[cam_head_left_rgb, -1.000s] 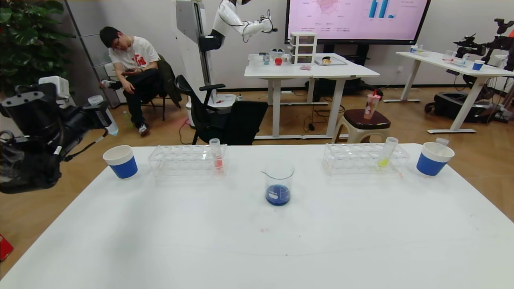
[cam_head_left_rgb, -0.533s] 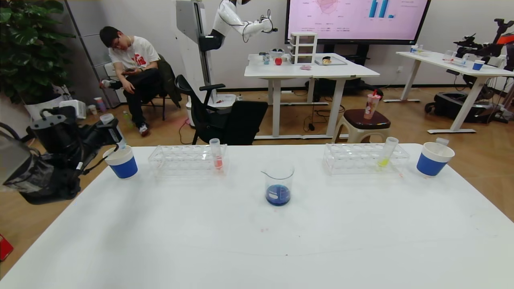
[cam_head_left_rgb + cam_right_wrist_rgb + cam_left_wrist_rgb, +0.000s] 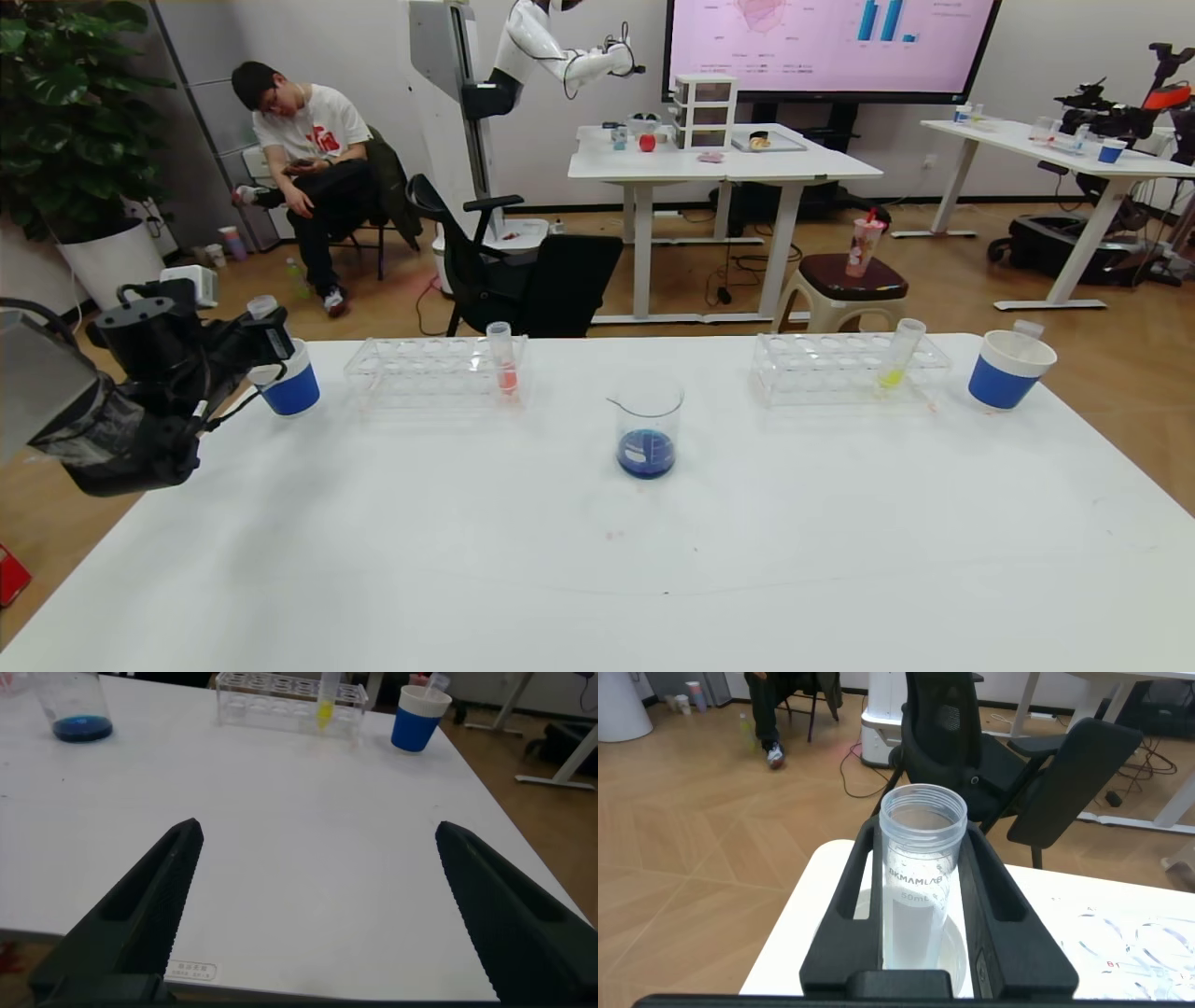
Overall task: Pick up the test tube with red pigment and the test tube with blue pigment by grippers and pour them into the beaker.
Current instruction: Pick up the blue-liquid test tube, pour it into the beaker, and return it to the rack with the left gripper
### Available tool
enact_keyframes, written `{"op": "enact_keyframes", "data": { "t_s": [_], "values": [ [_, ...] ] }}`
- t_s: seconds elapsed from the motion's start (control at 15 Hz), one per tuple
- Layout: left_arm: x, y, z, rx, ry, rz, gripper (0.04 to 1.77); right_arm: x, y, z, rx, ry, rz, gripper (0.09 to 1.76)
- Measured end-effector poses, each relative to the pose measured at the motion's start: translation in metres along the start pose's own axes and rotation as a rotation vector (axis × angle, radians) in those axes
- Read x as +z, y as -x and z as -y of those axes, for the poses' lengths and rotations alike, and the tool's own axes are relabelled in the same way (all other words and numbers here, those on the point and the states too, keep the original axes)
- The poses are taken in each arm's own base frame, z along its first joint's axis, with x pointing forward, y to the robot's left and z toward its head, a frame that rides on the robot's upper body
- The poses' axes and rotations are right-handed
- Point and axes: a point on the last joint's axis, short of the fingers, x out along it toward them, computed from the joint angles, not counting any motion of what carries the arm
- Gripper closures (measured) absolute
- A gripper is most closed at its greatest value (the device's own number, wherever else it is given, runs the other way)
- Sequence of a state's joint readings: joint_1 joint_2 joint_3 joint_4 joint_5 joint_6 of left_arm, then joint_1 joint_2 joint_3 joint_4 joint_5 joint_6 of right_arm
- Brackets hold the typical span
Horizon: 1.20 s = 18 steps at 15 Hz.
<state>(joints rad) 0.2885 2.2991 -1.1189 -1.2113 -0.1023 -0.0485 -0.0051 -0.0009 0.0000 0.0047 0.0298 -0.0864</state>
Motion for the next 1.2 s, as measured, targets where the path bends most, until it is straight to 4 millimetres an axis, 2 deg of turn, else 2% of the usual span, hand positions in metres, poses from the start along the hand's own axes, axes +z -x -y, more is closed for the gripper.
{"op": "enact_keyframes", "data": {
  "t_s": [0.07, 0.13, 0.27, 0.33, 0.4, 0.53, 0.73, 1.0, 1.2],
  "values": [
    [0.0, 0.0, 0.0, 0.0, 0.0, -0.002, 1.27, 0.0, 0.0, 0.0, 0.0, 0.0, 0.0, 0.11],
    [0.0, 0.001, 0.0, 0.001, 0.0, -0.003, 1.07, 0.0, 0.0, 0.0, 0.0, 0.0, 0.0, 0.11],
    [0.002, 0.002, 0.0, 0.0, -0.011, 0.0, 0.35, 0.0, 0.0, 0.0, 0.0, 0.0, 0.0, 0.11],
    [0.003, 0.003, 0.0, -0.001, -0.017, 0.003, 0.12, 0.0, 0.0, 0.0, 0.0, 0.0, 0.0, 0.11],
    [0.004, 0.003, 0.0, 0.0, -0.02, 0.012, 0.06, 0.0, 0.0, 0.0, 0.0, 0.0, 0.0, 0.11],
    [0.011, 0.004, 0.002, -0.003, -0.025, 0.029, 0.06, 0.0, 0.0, 0.0, 0.001, 0.0, 0.0, 0.11],
    [0.036, 0.007, 0.014, -0.029, -0.025, 0.056, 0.06, 0.0, 0.0, 0.0, 0.001, 0.0, 0.0, 0.11],
    [0.075, 0.014, 0.062, -0.122, -0.02, 0.052, 0.06, 0.0, 0.0, 0.0, 0.001, 0.0, 0.0, 0.11],
    [0.092, 0.021, 0.108, -0.095, -0.008, 0.054, 0.06, 0.0, 0.0, 0.0, 0.0, 0.0, 0.0, 0.11]
  ]
}}
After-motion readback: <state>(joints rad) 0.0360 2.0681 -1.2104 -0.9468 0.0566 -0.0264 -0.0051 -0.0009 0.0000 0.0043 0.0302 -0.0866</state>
